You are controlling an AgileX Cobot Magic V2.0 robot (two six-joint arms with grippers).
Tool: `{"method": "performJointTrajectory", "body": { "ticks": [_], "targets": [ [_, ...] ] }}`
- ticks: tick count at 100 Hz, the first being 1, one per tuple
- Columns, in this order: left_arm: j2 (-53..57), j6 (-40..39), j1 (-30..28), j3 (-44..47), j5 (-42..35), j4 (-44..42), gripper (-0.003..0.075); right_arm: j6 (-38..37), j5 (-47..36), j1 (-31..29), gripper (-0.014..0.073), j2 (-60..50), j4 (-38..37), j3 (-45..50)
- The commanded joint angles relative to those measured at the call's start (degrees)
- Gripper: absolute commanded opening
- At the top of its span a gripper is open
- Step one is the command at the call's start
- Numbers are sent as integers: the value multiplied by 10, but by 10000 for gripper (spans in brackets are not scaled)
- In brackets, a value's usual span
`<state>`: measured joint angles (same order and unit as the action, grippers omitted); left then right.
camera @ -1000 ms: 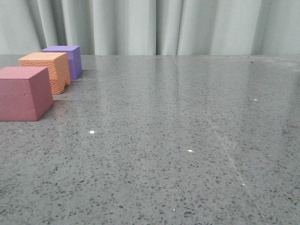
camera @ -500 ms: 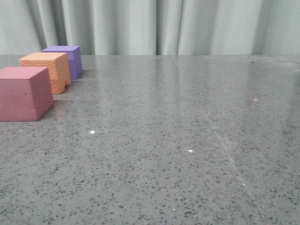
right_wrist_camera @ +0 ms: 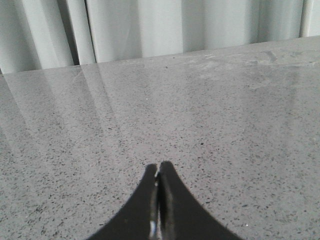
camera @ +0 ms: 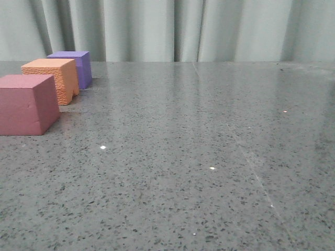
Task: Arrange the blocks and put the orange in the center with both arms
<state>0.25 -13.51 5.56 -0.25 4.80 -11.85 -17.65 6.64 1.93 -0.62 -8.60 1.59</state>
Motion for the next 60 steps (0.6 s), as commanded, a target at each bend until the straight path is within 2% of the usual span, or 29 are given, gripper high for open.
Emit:
{"method": "performJointTrajectory", "body": {
  "ticks": [1, 60],
  "targets": [
    [19, -1, -3, 31, -41, -3, -19, 6, -47, -3, -120, -11, 1, -8],
    [19, -1, -3, 31, -41, -9, -19, 6, -47, -3, -120, -11, 1, -8]
  ]
}}
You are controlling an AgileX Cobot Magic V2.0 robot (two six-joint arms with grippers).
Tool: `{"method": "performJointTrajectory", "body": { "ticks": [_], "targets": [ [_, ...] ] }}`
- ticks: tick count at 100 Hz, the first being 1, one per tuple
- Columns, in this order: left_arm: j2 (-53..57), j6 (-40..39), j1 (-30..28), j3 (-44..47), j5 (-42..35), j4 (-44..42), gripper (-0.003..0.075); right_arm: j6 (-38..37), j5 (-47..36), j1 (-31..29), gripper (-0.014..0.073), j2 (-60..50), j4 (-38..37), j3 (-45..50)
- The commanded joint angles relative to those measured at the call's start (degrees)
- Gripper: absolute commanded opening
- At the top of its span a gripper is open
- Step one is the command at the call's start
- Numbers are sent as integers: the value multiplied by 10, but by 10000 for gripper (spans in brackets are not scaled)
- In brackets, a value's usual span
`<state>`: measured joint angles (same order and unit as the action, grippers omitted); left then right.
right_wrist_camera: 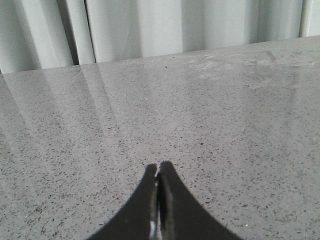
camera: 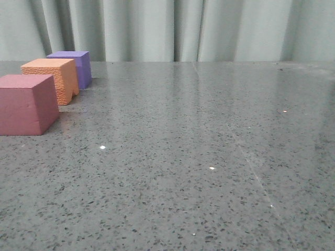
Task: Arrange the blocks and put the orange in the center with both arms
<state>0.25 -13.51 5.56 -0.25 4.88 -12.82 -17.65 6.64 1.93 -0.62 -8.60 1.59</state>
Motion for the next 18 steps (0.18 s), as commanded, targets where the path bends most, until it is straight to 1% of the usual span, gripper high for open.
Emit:
{"method": "performJointTrajectory", "body": {
  "ticks": [1, 18],
  "targets": [
    [19, -1, -3, 31, -42, 0, -19, 6, -47, -3, -120, -11, 1, -8],
    [19, -1, -3, 31, -42, 0, -19, 6, -47, -3, -120, -11, 1, -8]
  ]
}}
